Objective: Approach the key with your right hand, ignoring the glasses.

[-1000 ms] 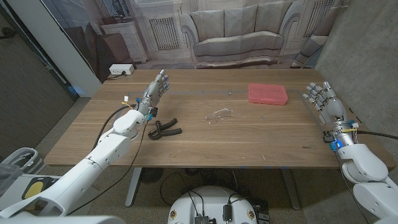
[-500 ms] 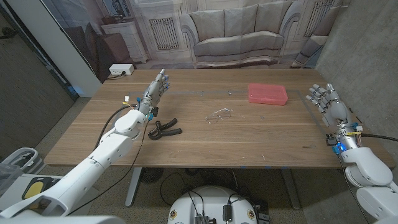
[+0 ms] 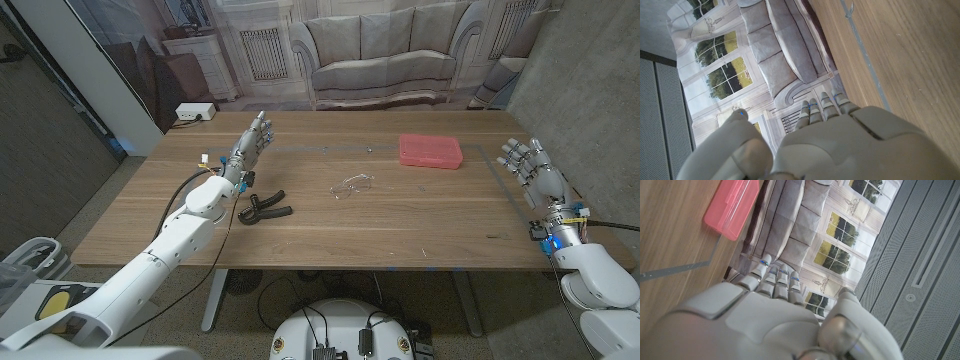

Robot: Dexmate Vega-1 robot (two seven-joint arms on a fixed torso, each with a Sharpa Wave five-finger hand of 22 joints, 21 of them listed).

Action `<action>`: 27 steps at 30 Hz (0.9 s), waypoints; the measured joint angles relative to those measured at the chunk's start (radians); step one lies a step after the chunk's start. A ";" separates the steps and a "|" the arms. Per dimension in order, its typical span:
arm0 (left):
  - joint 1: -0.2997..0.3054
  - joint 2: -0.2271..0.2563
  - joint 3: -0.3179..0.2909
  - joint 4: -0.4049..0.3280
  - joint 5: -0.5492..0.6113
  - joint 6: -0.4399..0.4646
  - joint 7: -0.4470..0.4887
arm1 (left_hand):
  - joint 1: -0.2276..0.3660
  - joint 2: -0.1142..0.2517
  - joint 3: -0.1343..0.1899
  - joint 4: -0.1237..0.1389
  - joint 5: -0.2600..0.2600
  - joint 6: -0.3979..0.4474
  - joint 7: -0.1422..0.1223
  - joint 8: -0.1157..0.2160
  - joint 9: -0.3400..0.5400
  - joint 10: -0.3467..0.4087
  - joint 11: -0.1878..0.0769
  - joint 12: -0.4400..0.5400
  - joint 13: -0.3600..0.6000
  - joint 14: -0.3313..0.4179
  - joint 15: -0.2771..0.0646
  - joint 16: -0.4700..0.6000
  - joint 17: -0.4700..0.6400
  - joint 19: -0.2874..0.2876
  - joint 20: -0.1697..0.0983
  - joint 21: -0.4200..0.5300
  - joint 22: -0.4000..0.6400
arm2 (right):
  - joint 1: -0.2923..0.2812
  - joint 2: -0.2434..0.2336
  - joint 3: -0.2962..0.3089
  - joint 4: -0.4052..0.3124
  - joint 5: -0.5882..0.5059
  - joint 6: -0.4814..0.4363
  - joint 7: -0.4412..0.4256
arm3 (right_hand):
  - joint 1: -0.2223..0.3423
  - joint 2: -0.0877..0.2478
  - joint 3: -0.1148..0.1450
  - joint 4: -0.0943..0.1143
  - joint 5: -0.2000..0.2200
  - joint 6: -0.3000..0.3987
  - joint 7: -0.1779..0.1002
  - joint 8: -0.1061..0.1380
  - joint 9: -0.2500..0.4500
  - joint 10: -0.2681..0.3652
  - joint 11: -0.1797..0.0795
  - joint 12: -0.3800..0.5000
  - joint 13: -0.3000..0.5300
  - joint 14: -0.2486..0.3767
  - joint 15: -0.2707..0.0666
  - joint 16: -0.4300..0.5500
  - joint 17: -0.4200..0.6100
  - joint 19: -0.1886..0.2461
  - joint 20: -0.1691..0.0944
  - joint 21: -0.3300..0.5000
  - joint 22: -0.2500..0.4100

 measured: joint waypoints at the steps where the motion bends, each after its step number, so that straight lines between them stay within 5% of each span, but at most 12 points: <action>1: -0.011 -0.003 0.004 0.010 0.000 0.000 -0.001 | 0.000 0.000 -0.001 -0.001 0.000 0.001 0.001 0.000 0.000 0.000 0.000 0.000 0.000 0.000 0.000 0.000 0.000 0.000 0.000 0.000 0.000 | -0.004 0.003 0.002 0.000 -0.003 0.002 0.000 | 0.000 0.000 0.000 0.000 0.000 0.000 0.000 0.000 0.000 0.003 -0.003 0.000 0.000 0.000 0.000 0.000 0.000 0.000 0.000 0.000 0.000; 27: -0.031 0.000 0.017 -0.012 0.007 0.042 0.007 | 0.000 0.000 -0.001 -0.001 0.000 0.005 0.005 0.000 0.000 0.002 -0.002 0.000 0.000 0.000 0.000 0.000 0.000 0.005 -0.005 -0.008 0.000 | -0.069 0.035 0.041 0.026 0.011 0.030 0.033 | 0.000 0.000 0.000 0.000 0.000 0.000 0.000 0.000 0.000 0.012 -0.005 0.000 0.000 0.005 -0.005 0.000 0.000 0.004 -0.004 -0.011 0.000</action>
